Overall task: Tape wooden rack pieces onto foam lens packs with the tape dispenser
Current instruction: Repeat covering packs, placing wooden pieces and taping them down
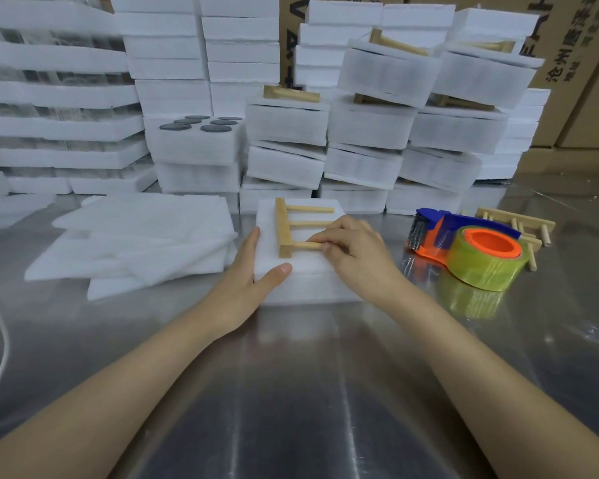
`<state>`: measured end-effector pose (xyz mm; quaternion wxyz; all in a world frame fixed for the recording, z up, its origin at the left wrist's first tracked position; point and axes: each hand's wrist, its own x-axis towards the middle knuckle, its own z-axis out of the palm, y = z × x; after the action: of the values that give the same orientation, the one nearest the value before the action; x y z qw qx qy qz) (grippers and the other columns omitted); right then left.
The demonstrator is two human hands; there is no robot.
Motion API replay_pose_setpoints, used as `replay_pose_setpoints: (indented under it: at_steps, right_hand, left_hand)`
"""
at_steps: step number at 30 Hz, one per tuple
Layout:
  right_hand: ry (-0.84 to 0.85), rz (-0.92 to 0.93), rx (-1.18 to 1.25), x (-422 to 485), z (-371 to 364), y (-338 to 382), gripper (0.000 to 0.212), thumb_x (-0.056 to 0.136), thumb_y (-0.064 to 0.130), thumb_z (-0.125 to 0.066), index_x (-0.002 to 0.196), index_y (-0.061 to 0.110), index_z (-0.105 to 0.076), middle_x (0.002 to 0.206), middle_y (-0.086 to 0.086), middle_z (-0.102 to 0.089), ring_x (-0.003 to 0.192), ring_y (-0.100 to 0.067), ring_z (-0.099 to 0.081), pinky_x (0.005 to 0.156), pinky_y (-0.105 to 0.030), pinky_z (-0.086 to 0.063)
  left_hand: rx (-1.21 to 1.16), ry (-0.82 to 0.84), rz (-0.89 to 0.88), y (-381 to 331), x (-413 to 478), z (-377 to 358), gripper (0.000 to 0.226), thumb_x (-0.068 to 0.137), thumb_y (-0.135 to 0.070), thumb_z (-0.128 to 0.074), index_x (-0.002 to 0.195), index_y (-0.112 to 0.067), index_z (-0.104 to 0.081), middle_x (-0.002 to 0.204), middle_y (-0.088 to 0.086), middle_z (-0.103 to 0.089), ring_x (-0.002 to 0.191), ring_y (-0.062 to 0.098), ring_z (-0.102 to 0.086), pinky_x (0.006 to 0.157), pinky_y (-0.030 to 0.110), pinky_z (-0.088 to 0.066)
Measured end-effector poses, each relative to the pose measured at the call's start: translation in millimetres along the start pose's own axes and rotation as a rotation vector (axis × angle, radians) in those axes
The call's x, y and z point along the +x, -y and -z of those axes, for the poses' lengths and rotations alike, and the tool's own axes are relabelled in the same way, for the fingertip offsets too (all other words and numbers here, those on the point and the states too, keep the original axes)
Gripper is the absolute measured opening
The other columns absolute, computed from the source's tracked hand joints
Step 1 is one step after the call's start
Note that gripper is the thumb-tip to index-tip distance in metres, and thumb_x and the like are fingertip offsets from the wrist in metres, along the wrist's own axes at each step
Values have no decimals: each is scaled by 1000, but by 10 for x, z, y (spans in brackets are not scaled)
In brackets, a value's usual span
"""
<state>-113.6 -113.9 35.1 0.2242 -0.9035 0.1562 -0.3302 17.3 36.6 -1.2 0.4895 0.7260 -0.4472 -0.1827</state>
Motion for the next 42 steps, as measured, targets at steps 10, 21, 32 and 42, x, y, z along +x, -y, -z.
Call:
replay_pose_setpoints:
  at_steps: [10,21,32,42]
  right_hand:
    - [-358,-856,-416,-94,1079,-747,50,86,24,-57,131,3,-46,140,-19,-29,119,-42,-45,96,-46,-40]
    - [-358,-1237,300,-261,1249,-1321,49,95,28,-52,139,10,-39,133,-16,-41,109,-40,-53,30,-25,-47]
    - [-347,-904,1441,-6,867,-738,25,98,15,-47,121,12,-57,124,-17,-63,106,-33,-63,63,-35,-61]
    - [-271,-921,1502,20,451,-673,57,84,39,-71,132,18,-50,129,-19,-58,101,-42,-66,94,-60,-48]
  left_hand:
    - [-638,-73,144,-13,237,52,30,103,-44,-17,94,-28,-40,103,-5,-38,95,4,-43,91,18,-39]
    - [-574,-65,125,-21,302,-1,61,102,-52,-12,127,-22,-59,127,-2,-64,121,11,-57,109,33,-37]
    - [-621,-19,105,43,319,56,65,101,-53,-13,139,-15,-49,137,1,-57,129,15,-50,116,40,-28]
    - [-609,37,77,67,306,66,62,101,-52,-15,138,-17,-50,136,1,-58,129,17,-50,117,42,-27]
